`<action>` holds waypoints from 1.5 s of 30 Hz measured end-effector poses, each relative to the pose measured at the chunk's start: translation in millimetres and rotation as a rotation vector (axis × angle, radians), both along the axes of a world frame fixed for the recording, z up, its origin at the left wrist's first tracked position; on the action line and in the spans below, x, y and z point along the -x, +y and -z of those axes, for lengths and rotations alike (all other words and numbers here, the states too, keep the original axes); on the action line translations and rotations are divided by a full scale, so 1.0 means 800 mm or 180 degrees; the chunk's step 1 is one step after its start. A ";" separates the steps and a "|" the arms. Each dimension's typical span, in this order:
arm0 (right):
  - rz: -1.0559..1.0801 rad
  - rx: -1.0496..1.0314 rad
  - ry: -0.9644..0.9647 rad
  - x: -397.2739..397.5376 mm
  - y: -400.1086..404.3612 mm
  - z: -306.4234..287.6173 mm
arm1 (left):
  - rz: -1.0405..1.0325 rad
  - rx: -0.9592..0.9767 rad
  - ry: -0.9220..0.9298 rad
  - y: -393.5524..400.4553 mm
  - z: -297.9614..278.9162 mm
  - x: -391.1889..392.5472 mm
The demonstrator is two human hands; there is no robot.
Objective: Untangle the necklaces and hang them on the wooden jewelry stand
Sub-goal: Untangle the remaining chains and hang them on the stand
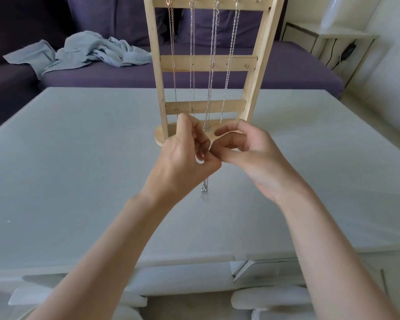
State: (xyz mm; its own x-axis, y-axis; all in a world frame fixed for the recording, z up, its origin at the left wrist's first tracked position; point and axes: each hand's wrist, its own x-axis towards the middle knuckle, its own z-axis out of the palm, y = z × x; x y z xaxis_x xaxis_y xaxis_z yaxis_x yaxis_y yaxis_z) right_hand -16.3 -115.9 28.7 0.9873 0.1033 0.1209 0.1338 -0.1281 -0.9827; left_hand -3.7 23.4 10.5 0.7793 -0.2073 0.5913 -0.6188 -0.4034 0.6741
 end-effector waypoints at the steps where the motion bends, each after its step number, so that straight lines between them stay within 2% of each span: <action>1: -0.0026 0.0072 0.0023 -0.001 -0.001 0.000 | 0.0019 -0.0087 -0.0059 0.000 0.001 0.000; 5: -0.0339 -0.0194 0.0307 0.000 -0.007 -0.001 | 0.0154 -0.0290 -0.0192 0.000 0.000 0.003; 11: -0.0568 -0.1034 0.0647 -0.002 -0.011 0.006 | 0.0195 0.0049 -0.0082 -0.006 -0.008 0.010; 19: -0.0391 -0.2012 0.1009 -0.008 0.007 0.009 | 0.0176 0.0346 0.0058 -0.008 -0.008 0.008; 31: -0.0039 -0.2209 0.0756 -0.006 0.022 0.009 | -0.0152 0.0539 0.0288 -0.019 -0.001 0.004; 38: 0.0123 -0.2115 0.0717 -0.005 0.022 0.009 | -0.0122 0.0306 0.0102 -0.020 0.003 0.004; 41: 0.0122 -0.2111 0.0644 -0.006 0.023 0.009 | -0.0079 0.0371 0.0179 -0.018 0.001 0.004; 45: 0.0178 -0.1943 0.0589 -0.005 0.022 0.006 | 0.0034 0.0162 0.0203 -0.013 0.000 0.002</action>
State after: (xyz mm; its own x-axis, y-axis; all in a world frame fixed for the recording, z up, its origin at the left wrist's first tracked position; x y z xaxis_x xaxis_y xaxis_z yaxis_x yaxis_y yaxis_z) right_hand -12.0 -98.7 23.6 0.9994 0.0174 -0.0312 -0.0357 0.4600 -0.8872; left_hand -5.1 13.3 10.5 0.8136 -0.1869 0.5506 -0.5781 -0.3611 0.7317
